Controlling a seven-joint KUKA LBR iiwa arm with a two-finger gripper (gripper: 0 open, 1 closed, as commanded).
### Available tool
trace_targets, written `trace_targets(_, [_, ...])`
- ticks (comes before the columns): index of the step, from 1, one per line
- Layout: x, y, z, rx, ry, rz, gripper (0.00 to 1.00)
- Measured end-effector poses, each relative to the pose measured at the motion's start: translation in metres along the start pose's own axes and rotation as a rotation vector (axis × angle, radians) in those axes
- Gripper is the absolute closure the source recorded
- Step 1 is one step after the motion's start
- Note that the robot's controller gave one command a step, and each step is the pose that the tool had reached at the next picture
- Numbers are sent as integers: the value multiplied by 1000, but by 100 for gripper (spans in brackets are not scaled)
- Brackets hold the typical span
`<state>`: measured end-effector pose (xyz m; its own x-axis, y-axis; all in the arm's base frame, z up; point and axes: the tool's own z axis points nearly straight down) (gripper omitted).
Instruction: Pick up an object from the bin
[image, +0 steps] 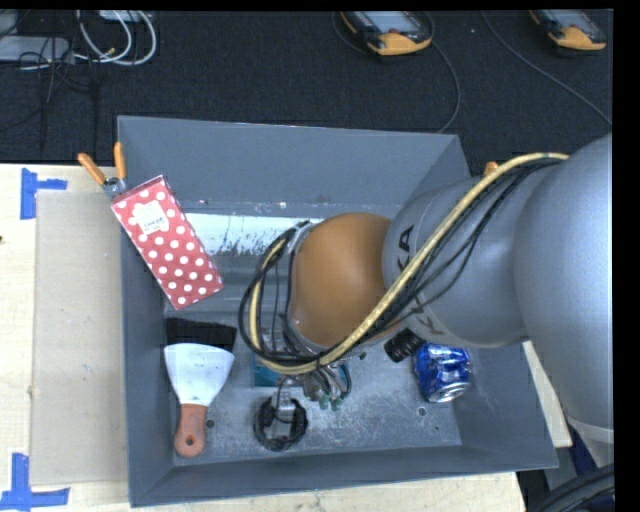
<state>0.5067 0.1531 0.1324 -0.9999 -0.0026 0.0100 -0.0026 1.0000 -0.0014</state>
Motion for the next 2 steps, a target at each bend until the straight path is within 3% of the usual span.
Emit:
trace_targets(1, [-2, -1, -4, -1, -7, 4, 0])
trace_targets(2, [-49, -41, 38, -5, -9, 239, 0])
